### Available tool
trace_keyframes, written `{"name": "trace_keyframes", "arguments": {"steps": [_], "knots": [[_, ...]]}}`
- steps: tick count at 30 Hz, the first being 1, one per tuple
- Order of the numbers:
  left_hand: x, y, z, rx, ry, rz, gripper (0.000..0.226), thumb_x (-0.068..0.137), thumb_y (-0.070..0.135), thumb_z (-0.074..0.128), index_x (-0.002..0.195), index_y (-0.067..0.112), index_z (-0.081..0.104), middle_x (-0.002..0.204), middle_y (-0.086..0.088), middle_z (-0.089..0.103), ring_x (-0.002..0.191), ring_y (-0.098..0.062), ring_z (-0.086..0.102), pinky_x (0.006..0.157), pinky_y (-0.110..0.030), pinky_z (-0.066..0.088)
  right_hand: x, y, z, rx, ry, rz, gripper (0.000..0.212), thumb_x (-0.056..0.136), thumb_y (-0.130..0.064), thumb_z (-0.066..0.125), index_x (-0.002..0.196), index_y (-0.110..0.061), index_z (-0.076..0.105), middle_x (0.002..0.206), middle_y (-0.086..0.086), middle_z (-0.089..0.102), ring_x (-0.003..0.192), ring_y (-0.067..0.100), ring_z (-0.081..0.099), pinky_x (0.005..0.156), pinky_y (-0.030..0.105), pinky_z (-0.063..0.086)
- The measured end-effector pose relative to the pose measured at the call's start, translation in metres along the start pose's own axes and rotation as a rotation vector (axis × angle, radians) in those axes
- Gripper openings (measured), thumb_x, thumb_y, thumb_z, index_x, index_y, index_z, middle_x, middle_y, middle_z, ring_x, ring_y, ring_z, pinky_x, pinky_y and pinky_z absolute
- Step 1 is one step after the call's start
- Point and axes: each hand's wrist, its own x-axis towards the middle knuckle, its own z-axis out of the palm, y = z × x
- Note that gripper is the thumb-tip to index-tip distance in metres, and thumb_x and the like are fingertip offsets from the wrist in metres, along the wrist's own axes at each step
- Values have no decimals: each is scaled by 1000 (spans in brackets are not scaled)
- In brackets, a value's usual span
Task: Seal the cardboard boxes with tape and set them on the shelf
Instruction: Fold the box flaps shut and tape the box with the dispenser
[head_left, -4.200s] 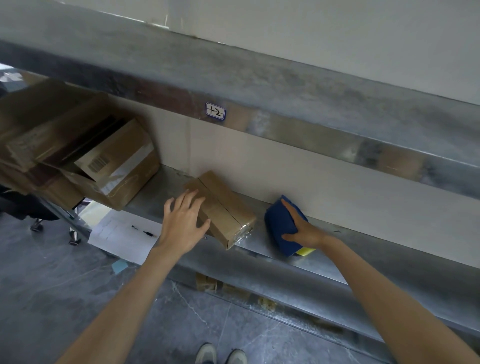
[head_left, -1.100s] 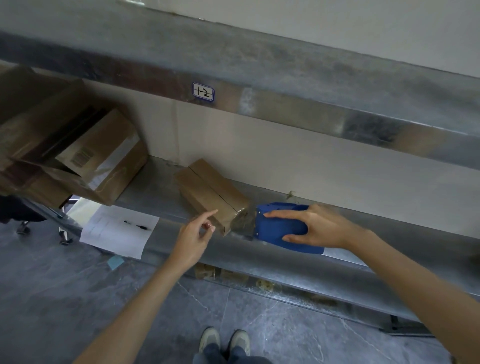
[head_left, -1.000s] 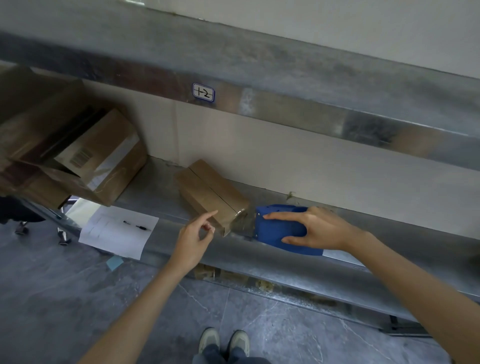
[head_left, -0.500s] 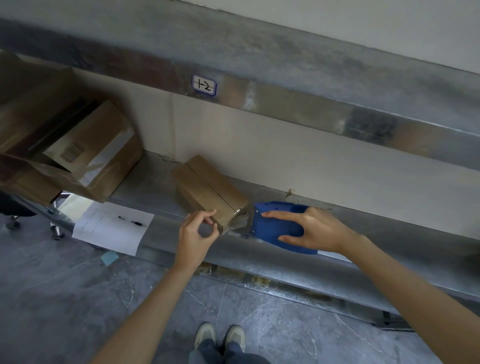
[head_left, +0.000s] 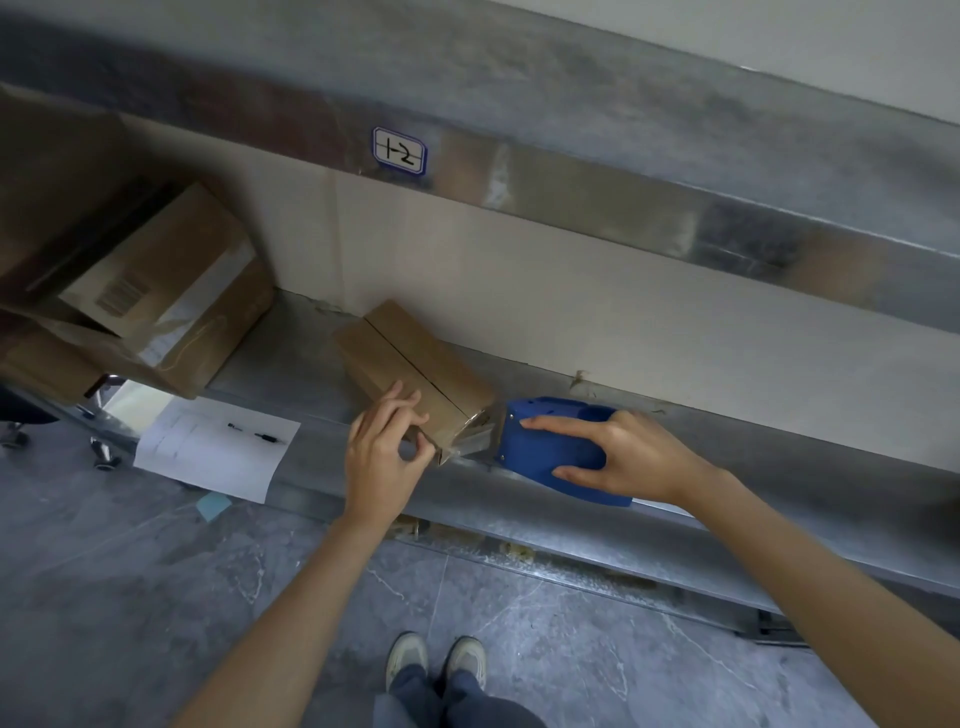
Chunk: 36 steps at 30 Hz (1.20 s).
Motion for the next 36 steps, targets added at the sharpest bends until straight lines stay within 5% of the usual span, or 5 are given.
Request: {"name": "trace_keyframes", "arguments": {"steps": [11, 15, 24, 30, 36], "knots": [[1, 0, 5, 111, -5, -38, 37, 76, 15, 59, 113, 16, 67, 123, 0, 64, 130, -15, 51, 103, -31, 33, 0, -1, 6, 56, 12, 21, 63, 90, -47, 63, 144, -57, 31, 40, -5, 23, 38, 15, 30, 44, 13, 18], [-1, 1, 7, 136, -46, -54, 51, 66, 11, 71, 116, 17, 64, 126, 1, 60, 134, -17, 48, 102, -44, 38, -2, -2, 8, 73, 7, 23, 64, 91, -46, 63, 143, -58, 29, 41, -4, 26, 40, 17, 32, 43, 15, 23], [-2, 3, 2, 163, -164, -15, 68, 63, 21, 79, 125, 15, 53, 129, -4, 50, 140, -25, 40, 108, -43, 37, 0, -4, 6, 83, 2, 14, 68, 92, -47, 60, 143, -64, 18, 43, -1, 30, 45, 20, 35, 47, 15, 29], [-5, 1, 3, 152, -167, -2, 77, 72, 53, 75, 132, 13, 49, 134, -4, 47, 144, -24, 33, 117, -52, 29, 0, -7, -3, 10, -22, 16, 62, 93, -46, 60, 146, -55, 28, 44, -1, 25, 43, 18, 28, 45, 18, 21], [-1, 7, 5, 216, -101, -16, 69, 66, 49, 86, 120, 17, 58, 129, -1, 59, 139, -24, 40, 112, -44, 32, 0, -9, -12, -31, -49, -8, 62, 92, -51, 59, 146, -55, 29, 45, -2, 25, 43, 15, 26, 46, 17, 19]]}}
